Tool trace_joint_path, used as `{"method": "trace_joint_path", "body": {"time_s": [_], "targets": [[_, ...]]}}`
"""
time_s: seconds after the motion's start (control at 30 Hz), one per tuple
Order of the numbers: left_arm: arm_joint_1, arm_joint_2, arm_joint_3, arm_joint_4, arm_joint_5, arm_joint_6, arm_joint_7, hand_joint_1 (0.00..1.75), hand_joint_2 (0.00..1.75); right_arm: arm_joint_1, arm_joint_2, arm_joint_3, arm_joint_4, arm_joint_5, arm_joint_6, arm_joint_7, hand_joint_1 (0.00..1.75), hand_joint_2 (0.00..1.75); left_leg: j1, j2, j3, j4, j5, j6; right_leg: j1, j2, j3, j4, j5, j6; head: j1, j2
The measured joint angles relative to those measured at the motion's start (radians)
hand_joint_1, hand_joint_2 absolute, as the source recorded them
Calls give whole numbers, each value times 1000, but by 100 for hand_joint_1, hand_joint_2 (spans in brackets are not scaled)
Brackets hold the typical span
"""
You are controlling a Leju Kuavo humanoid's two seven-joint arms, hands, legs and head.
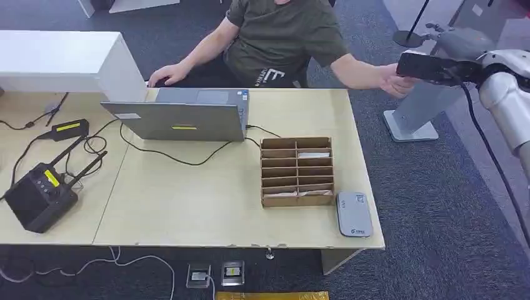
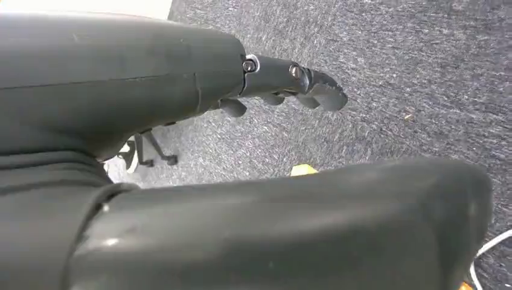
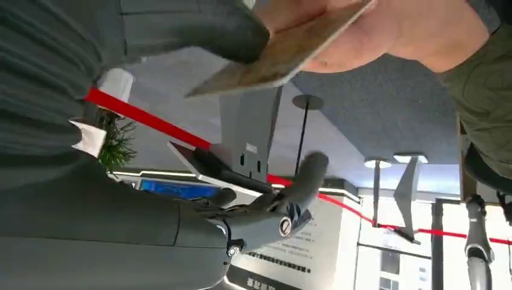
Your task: Pass the card to the sensor for recognition and then transmit it.
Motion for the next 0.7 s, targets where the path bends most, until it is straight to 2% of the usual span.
{"method": "trace_joint_path", "body": {"time_s": [0.37,0.7], "targets": [[0,4,-17,0,-11,-5,-2,0,0,3,-14,-18,4,-6,-8,-22,175,175,0,0,0,0,0,0,0,0,0,0,0,0,0,0],[0,7,-24,0,-12,1,-2,0,0,66,-13,-17,-32,-52,10,-19,175,175,0,0,0,0,0,0,0,0,1,0,0,0,0,0]]}}
